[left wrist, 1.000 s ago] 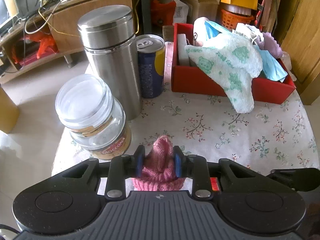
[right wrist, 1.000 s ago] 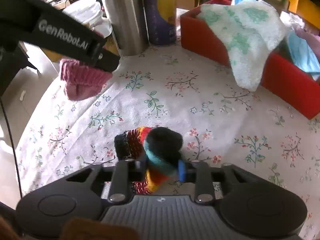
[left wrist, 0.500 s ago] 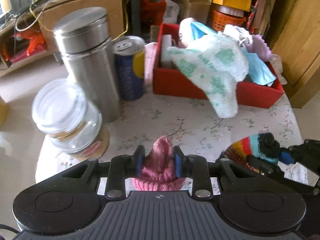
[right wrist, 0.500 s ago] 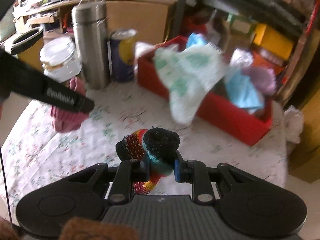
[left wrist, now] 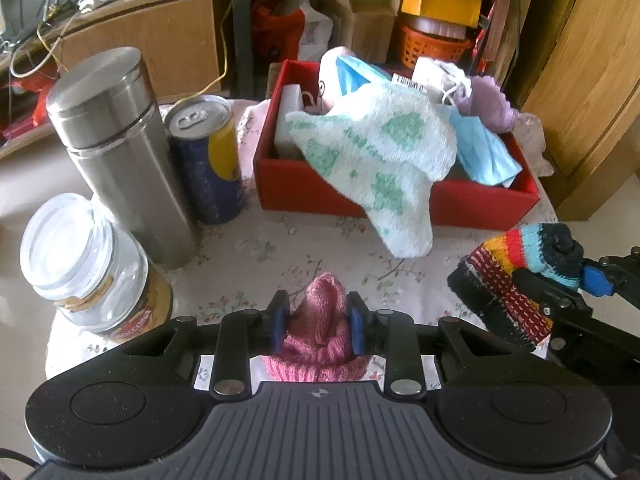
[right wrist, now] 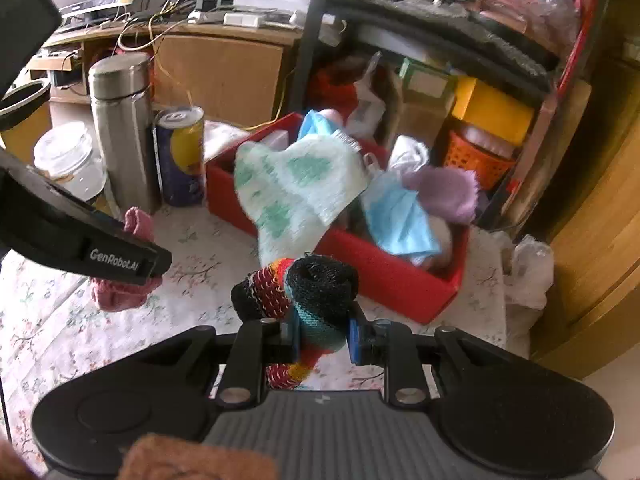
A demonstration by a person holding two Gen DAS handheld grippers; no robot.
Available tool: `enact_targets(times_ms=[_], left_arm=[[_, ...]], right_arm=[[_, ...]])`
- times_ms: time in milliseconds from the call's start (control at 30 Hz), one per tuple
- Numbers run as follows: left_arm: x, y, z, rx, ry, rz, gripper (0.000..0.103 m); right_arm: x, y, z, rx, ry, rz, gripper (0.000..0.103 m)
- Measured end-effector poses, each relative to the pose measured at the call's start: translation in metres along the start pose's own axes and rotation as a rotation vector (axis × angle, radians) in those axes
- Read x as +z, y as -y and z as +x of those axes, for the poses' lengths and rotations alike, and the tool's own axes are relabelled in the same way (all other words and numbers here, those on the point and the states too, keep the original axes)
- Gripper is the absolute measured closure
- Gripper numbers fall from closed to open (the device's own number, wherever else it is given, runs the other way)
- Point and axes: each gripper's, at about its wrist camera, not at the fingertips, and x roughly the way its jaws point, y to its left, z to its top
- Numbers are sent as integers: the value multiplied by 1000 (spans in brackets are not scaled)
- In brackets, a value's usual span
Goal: Organize soft objects
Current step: 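Lift the pink hat and striped sock and carry them over the red box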
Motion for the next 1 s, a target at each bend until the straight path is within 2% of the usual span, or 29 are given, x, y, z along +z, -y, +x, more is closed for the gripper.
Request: enact_targets(times_ms=[433,700,1000], left_arm=[[25,-1,-10,-31,76,-79,71],[62,18,-21,-77,174,-97,70],[108,37,-15,-125,246,-117,72]], right_arm=[[15,30,-8,-57,56,48,103],[41,68,-5,-79,93,147,103],[74,113,4,-108,146,235,103]])
